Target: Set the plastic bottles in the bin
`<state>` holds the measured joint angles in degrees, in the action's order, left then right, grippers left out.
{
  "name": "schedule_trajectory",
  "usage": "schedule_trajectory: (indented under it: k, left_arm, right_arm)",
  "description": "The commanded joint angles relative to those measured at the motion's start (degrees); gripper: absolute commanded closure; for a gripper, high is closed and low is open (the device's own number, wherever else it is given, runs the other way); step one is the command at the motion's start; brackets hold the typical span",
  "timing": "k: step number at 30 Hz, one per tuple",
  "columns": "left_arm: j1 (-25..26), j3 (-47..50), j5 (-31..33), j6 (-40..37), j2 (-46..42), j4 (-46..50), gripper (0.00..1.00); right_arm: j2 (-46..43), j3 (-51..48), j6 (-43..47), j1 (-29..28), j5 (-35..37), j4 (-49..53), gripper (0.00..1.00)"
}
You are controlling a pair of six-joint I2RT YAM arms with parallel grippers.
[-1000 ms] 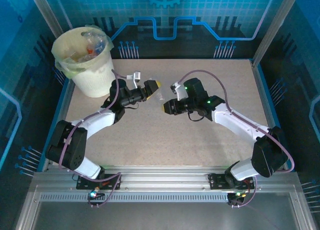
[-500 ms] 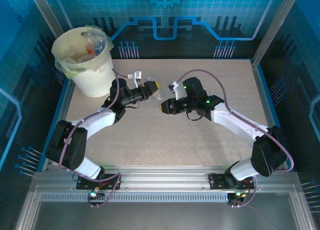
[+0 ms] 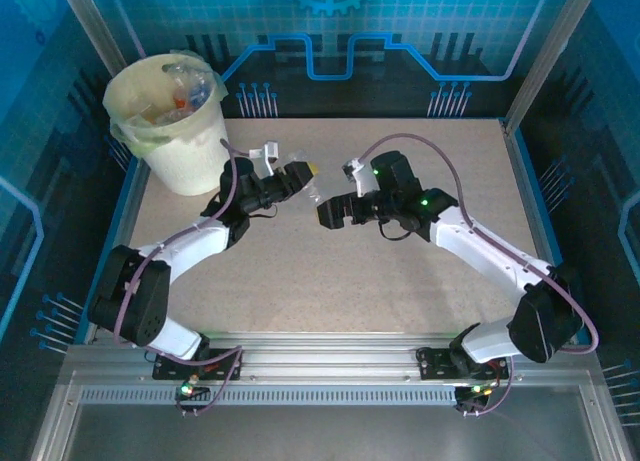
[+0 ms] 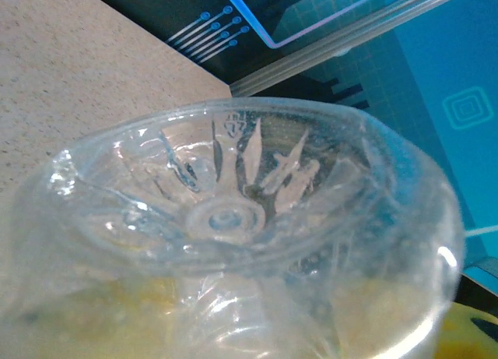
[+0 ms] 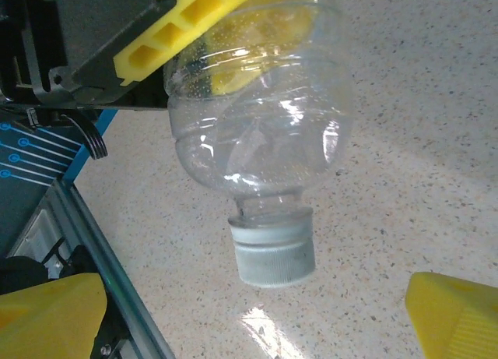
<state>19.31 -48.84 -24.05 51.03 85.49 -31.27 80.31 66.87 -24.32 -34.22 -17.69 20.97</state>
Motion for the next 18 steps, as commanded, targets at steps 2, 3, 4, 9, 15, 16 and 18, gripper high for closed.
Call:
schedule_trajectory:
  k: [2,3,4,9,15,16,18]
  left_arm:
    - [0.0,-1.5,5.1,-4.3,-3.5,5.7,0.47]
    - [-0.1,-1.7,5.7,-5.0,-4.1,6.8,0.47]
    - [-0.3,-1.8,6.5,-5.8,-4.8,8.1,0.47]
    - [-2.1,-3.3,9.9,-9.3,-8.4,16.0,0.48]
    - [-6.1,-5.4,12.1,-13.2,-14.2,24.6,0.48]
    - [-7.0,-6.1,12.5,-13.9,-15.3,26.5,0.48]
    - [-8.9,-8.0,13.9,-15.8,-17.5,31.3,0.48]
  right_arm:
    - [-2.9,2.5,2.2,-0.5,4.3,3.6,0.0]
    - [-3.4,2.7,2.5,-0.5,5.3,4.2,0.0]
    - [-3.9,2.9,3.0,-0.5,6.4,4.9,0.0]
    - [-7.2,3.1,4.3,-0.3,13.3,6.5,0.0]
    - [-12.4,-0.4,2.6,-0.1,22.2,2.8,0.0]
    - [-13.3,-1.2,2.1,0.1,23.6,1.9,0.0]
    - [-14.7,-2.6,1.1,0.3,27.0,0.5,0.0]
